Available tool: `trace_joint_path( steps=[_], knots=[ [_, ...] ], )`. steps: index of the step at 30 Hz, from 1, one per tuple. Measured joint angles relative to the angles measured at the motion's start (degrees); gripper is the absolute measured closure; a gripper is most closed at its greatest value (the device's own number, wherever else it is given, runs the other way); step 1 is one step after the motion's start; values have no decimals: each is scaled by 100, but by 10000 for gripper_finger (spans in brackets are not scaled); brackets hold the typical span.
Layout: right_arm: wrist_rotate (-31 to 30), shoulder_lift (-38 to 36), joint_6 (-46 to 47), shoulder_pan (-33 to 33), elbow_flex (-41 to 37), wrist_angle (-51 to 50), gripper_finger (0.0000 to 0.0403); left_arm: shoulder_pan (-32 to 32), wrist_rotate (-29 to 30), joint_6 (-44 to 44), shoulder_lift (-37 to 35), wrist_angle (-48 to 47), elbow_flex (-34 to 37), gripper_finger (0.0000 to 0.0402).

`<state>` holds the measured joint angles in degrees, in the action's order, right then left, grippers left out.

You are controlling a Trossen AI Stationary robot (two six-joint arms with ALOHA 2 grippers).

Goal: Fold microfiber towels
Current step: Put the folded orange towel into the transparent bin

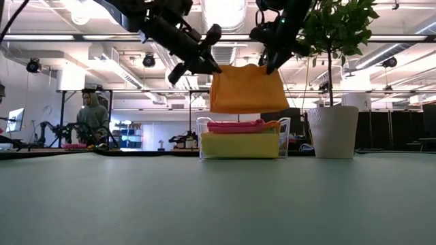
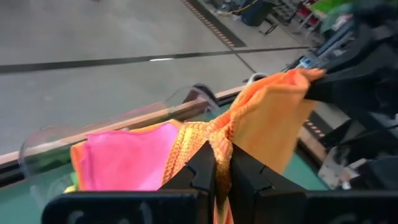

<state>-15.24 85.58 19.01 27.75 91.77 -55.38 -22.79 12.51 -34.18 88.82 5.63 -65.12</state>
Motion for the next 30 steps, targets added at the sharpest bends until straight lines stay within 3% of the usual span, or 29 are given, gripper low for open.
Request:
trace_joint_path(
  steps=[9, 14, 30],
  knots=[
    [-156, 599, -63, 3, -2, 34, 394, -161, 217, 29, 382, -56, 13, 391],
    [-605, 949, -112, 13, -11, 69, 394, -261, 278, 68, 640, -13, 15, 391],
    [-693, 1214, -168, 291, -9, 640, 394, -602, 456, 919, 832, 194, 13, 391]
  ],
)
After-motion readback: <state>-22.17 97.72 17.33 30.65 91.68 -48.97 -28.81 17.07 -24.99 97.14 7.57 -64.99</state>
